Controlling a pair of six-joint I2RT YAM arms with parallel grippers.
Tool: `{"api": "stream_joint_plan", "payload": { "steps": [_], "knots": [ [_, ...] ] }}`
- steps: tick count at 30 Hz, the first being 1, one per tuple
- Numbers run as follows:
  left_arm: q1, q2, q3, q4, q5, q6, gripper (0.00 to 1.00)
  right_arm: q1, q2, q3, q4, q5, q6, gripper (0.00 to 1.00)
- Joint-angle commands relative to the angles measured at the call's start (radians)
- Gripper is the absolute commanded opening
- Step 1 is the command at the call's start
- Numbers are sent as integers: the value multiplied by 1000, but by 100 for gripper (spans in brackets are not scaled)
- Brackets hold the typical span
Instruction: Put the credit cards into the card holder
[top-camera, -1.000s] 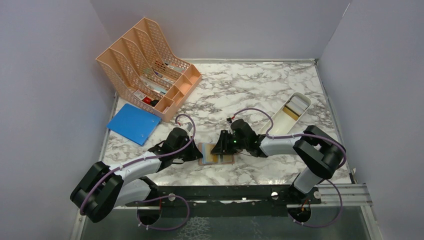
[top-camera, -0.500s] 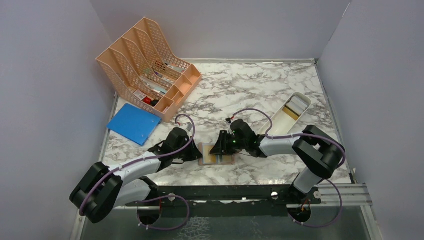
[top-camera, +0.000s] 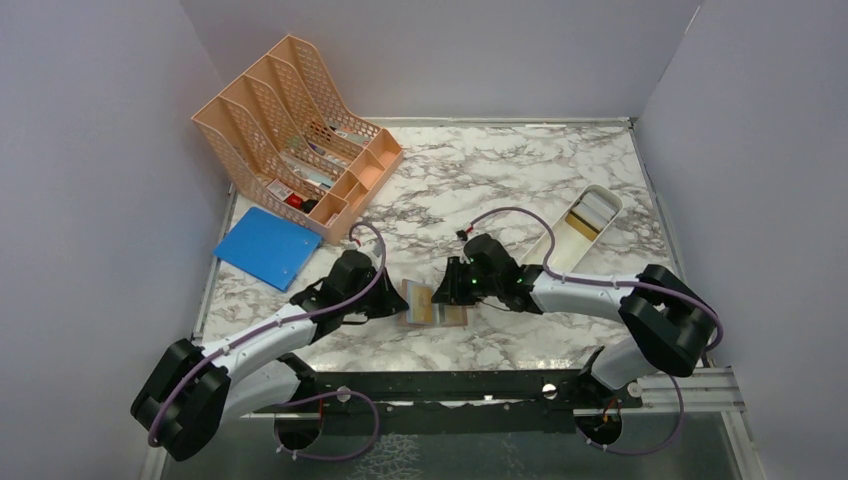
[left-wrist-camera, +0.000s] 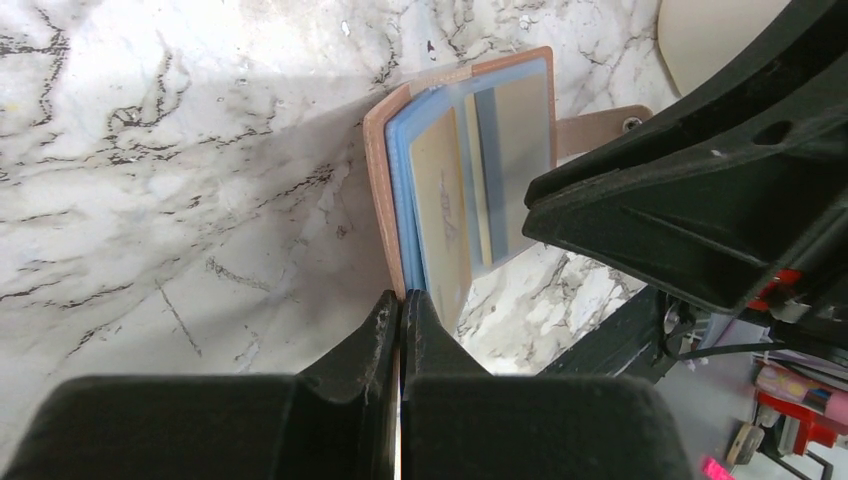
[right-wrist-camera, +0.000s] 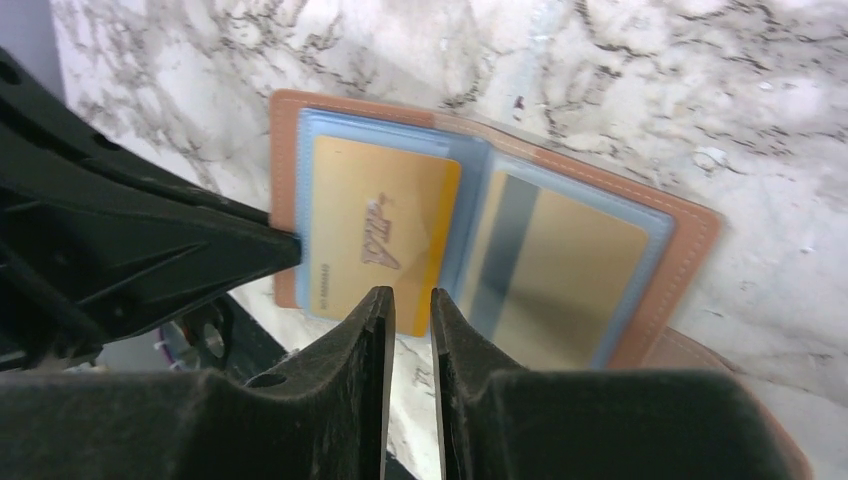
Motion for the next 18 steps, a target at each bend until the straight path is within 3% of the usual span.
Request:
{"api": "stream_joint_plan", "payload": {
  "steps": [1, 6, 14, 18],
  "knots": [
    [-2, -31, 47, -28, 19, 8, 1, 6, 9, 12, -69, 77, -49, 23],
    [-2, -40, 57, -33, 28, 11, 1, 6, 51, 1, -40, 67, -51, 22],
    [-3, 4, 21, 84, 104, 1, 22, 7, 87, -14, -7, 47, -47, 21],
    [-2, 25, 20, 102, 106, 1, 24, 8, 89, -21, -3, 46, -45, 21]
  ]
}}
